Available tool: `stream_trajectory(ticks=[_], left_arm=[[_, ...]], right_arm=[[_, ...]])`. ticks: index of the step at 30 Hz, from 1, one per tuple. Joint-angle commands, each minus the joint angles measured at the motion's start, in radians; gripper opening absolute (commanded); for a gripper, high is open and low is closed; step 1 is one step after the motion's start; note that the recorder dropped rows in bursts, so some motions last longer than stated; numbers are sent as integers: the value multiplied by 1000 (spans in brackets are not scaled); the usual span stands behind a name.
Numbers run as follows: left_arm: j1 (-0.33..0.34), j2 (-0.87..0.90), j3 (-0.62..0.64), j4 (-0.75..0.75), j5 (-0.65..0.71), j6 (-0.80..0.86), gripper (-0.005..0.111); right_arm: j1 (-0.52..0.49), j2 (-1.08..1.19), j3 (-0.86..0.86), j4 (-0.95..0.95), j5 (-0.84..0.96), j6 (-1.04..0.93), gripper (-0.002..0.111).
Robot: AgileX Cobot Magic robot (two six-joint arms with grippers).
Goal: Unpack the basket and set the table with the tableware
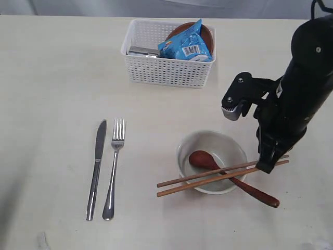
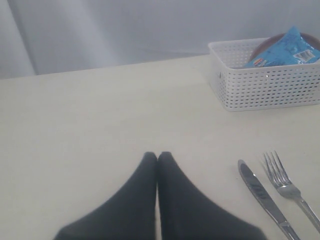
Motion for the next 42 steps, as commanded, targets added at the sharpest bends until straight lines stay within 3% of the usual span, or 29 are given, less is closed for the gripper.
stream_trajectory(ticks=[1, 4, 6, 7, 9, 10, 11, 14, 20, 25, 34, 42], left_arm=[[-6, -4, 2, -1, -11, -4, 0], [-6, -4, 2, -1, -11, -4, 0], [-6, -4, 2, -1, -11, -4, 0], [-6, -4, 2, -1, -11, -4, 0], [-6, -4, 2, -1, -11, -4, 0], [-6, -4, 2, -1, -11, -4, 0], [-6, -4, 2, -1, -11, -4, 0], [-6, -4, 2, -1, -11, -4, 0], [-6, -4, 2, -1, -11, -4, 0], [-6, -4, 2, -1, -11, -4, 0], [-6, -4, 2, -1, -11, -4, 0], [-6, -4, 2, -1, -11, -4, 0]], right_arm=[[-4, -80, -19, -61, 3, 44, 0], [-7, -148, -82, -84, -28, 215, 1], [-6, -149, -174, -92, -38, 379, 12], [-6, -125, -249, -81, -50, 472, 29], [-6, -58, -381, -74, -47, 620, 51], [-6, -27, -418, -74, -46, 668, 52], [-6, 46, -509, -74, -48, 757, 49], [-44, 247, -707, -10, -50, 771, 35], [-146, 536, -982, 123, -69, 715, 36], [-148, 632, -1047, 264, -122, 566, 36], [-148, 670, -1087, 131, -120, 563, 36], [-148, 625, -1087, 129, -93, 484, 36]])
